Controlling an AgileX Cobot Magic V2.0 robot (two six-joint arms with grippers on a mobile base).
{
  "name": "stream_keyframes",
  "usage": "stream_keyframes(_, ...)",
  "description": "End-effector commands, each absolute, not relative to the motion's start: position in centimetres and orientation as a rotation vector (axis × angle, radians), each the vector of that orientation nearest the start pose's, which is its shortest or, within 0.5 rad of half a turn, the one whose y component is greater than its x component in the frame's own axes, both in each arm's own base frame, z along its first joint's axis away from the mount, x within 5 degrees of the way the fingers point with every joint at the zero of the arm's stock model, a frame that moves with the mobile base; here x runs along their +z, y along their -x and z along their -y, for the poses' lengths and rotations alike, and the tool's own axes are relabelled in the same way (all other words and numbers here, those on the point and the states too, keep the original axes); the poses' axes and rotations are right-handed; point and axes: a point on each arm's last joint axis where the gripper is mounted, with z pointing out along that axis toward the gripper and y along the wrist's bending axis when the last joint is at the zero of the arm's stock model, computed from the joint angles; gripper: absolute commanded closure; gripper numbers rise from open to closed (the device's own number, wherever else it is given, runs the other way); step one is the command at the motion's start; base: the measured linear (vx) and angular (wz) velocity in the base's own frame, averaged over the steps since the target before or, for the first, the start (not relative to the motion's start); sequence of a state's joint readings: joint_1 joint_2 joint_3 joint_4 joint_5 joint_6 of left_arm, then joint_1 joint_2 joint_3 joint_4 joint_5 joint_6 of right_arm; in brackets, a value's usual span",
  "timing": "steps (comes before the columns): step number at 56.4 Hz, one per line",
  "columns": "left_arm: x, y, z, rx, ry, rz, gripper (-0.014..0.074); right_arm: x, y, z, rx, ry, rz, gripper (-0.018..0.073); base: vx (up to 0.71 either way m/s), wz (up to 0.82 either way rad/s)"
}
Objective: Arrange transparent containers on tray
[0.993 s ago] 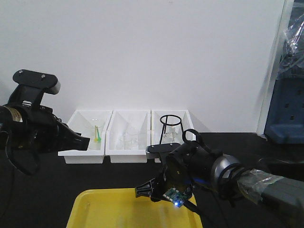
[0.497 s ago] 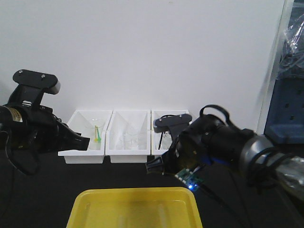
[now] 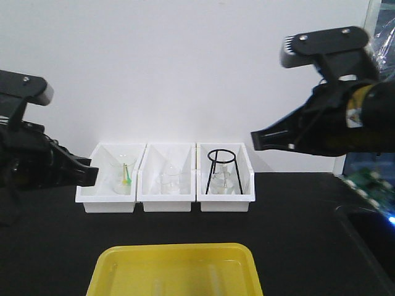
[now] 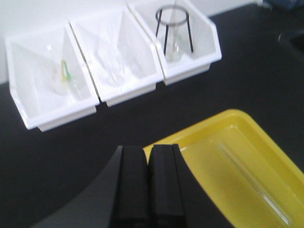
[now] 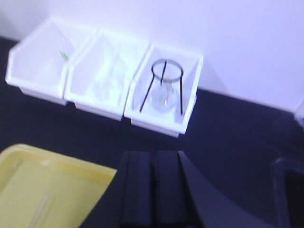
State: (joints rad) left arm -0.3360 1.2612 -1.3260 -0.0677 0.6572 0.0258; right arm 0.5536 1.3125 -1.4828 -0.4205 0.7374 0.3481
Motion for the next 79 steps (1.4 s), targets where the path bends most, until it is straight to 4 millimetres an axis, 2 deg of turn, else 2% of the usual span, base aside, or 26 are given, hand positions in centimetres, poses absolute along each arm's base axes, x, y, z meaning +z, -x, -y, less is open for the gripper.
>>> stream_keyframes(1, 44.2, -23.8, 8.7, -0.276, -0.318, -1.863, 0.0602, 47.0, -22.1, -11.0, 0.138, 0.367, -1.736, 0.0569, 0.0, 0.0)
stream_keyframes(11, 41.0, -19.7, 7.2, -0.285, -0.291, -1.768, 0.0602, 43.6, -17.7, -8.9, 0.208, 0.378, -1.616, 0.0568, 0.0, 0.0)
stream_keyframes(16, 38.7, -17.7, 6.4, -0.286, -0.282, -1.74, 0.0602, 41.2, -15.8, -7.8, 0.221, 0.378, -1.6, 0.0568, 0.0, 0.0)
stream_keyframes(21, 36.4, -15.5, 5.6, -0.286, -0.276, -1.72, 0.0602, 38.8, -14.5, -6.9, 0.205, 0.377, -1.619, 0.0568, 0.0, 0.0)
stream_keyframes(26, 35.1, -13.5, 4.9, -0.289, -0.268, -1.679, 0.0602, 37.3, -13.2, -6.0, 0.197, 0.367, -1.612, 0.0568, 0.0, 0.0)
stream_keyframes(33, 33.7, -12.0, 4.4, -0.291, -0.265, -1.663, 0.0602, 36.4, -12.1, -5.2, 0.165, 0.372, -1.588, 0.0568, 0.0, 0.0)
stream_keyframes(79, 33.2, -11.6, 4.2, -0.29, -0.269, -1.686, 0.0602, 36.4, -11.8, -4.8, 0.152, 0.366, -1.578, 0.0568, 0.0, 0.0)
